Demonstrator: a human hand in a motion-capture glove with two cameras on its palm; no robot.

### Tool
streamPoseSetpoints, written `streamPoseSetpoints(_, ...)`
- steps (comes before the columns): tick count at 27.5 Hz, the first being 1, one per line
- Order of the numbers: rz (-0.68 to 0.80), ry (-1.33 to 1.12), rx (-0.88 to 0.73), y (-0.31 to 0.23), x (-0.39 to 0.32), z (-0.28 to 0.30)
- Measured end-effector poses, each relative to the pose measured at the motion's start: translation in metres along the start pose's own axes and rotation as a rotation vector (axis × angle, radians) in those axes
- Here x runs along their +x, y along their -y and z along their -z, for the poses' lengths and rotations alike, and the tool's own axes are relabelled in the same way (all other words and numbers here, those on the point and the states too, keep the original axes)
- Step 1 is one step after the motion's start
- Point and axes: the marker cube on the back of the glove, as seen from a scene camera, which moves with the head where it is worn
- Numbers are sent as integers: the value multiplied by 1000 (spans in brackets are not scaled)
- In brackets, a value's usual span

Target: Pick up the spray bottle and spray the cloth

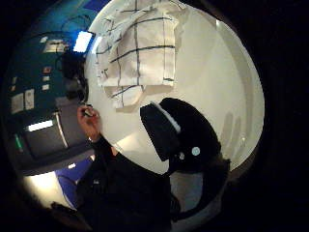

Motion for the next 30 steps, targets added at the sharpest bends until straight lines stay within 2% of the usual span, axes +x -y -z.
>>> streamPoseSetpoints(8, 19, 18, 117, 9, -1, 14)
streamPoseSetpoints(15, 11, 33, 157, 29, 6, 20)
streamPoseSetpoints(20, 21, 81, 279, 56, 17, 29)
streamPoseSetpoints(30, -153, 134, 552, 98, 41, 58)
